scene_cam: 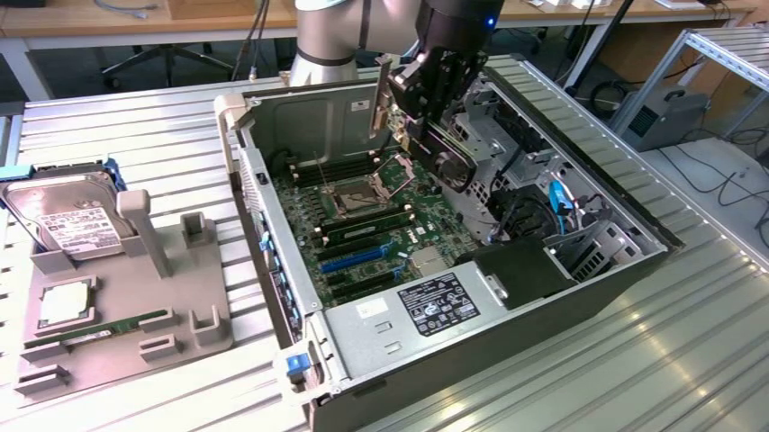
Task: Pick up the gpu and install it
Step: 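Insert the gpu into the slot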
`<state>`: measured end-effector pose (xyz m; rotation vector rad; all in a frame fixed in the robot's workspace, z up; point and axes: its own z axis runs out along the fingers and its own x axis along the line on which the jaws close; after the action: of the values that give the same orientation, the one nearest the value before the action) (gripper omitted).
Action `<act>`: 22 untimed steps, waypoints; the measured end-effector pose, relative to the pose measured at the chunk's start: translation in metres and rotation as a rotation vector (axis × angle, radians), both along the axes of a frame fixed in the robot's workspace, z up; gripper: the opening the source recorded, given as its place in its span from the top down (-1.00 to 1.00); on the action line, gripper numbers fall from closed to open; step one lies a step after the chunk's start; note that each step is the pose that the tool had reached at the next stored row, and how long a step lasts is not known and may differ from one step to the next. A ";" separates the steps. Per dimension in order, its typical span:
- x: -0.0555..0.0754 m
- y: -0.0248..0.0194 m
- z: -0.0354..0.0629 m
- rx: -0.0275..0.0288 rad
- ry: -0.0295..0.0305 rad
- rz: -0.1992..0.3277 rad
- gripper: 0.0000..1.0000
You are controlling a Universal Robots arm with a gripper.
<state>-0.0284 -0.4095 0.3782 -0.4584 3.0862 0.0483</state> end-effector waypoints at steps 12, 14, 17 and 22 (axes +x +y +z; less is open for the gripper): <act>0.000 0.0000 -0.0001 0.0002 0.0000 0.009 0.45; 0.000 0.0000 -0.0001 0.0001 0.0000 0.011 0.45; 0.000 0.0000 -0.0001 0.0001 0.0000 0.014 0.45; 0.000 0.0000 -0.0001 0.0001 0.0000 0.018 0.45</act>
<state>-0.0284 -0.4095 0.3781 -0.4857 3.0823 0.0487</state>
